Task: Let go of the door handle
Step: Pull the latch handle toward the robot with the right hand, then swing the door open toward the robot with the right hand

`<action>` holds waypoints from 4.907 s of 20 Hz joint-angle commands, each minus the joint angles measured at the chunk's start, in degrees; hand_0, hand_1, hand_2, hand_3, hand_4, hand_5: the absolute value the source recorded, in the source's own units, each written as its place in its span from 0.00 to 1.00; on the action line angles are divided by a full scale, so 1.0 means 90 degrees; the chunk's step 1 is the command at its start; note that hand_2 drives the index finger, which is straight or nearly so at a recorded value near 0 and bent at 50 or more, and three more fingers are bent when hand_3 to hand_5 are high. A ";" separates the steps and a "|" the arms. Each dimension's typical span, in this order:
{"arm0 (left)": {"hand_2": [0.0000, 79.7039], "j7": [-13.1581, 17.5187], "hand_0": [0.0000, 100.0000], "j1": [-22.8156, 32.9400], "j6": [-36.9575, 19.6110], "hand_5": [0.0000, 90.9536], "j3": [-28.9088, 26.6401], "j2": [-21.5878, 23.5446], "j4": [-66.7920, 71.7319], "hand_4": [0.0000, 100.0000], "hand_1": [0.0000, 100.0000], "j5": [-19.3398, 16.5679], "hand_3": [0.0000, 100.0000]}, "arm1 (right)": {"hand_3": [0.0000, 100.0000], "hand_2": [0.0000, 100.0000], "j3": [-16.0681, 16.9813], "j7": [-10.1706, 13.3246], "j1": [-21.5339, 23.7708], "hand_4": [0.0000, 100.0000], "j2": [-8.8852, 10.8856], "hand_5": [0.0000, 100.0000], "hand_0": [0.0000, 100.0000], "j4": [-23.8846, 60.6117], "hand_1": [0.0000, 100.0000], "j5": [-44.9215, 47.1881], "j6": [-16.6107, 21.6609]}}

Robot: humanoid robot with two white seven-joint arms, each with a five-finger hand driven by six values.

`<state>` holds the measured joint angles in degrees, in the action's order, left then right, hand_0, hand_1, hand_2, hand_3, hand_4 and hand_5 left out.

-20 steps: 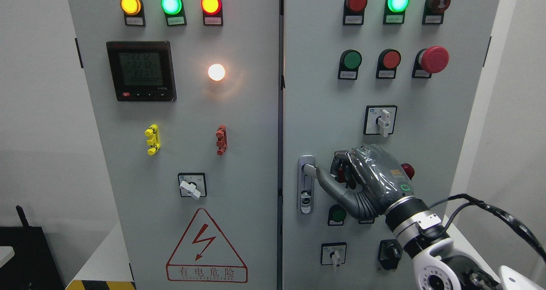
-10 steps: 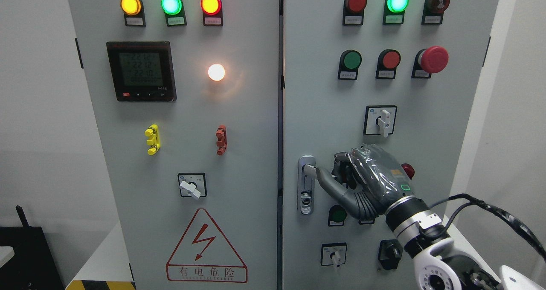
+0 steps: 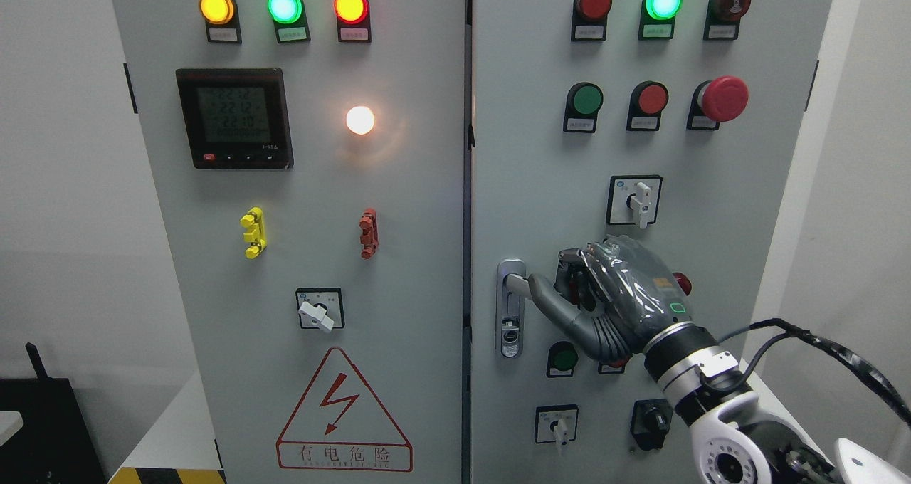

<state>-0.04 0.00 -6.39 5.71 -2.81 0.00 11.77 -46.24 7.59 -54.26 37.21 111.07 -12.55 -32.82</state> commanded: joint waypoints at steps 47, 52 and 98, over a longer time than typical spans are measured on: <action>0.00 -0.0005 0.12 0.0195 -0.0003 0.00 0.0000 0.0000 -0.0195 0.00 0.39 0.0001 0.00 | 1.00 0.68 -0.0096 0.0972 -0.0534 1.00 -0.0638 1.00 0.54 0.0013 0.17 -0.0099 0.0375; 0.00 -0.0005 0.12 0.0195 -0.0003 0.00 0.0000 0.0000 -0.0195 0.00 0.39 0.0001 0.00 | 1.00 0.67 -0.0096 0.1226 -0.0495 1.00 -0.0638 1.00 0.54 0.0071 0.18 -0.0313 0.0609; 0.00 -0.0005 0.12 0.0195 -0.0003 0.00 0.0000 0.0000 -0.0195 0.00 0.39 0.0001 0.00 | 1.00 0.75 0.3995 0.1461 0.1565 0.96 -0.0775 1.00 0.54 0.0940 0.21 -0.2794 0.3705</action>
<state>-0.04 0.00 -6.39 5.71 -2.81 0.00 11.78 -20.80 20.62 -41.48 30.41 118.14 -37.19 -1.49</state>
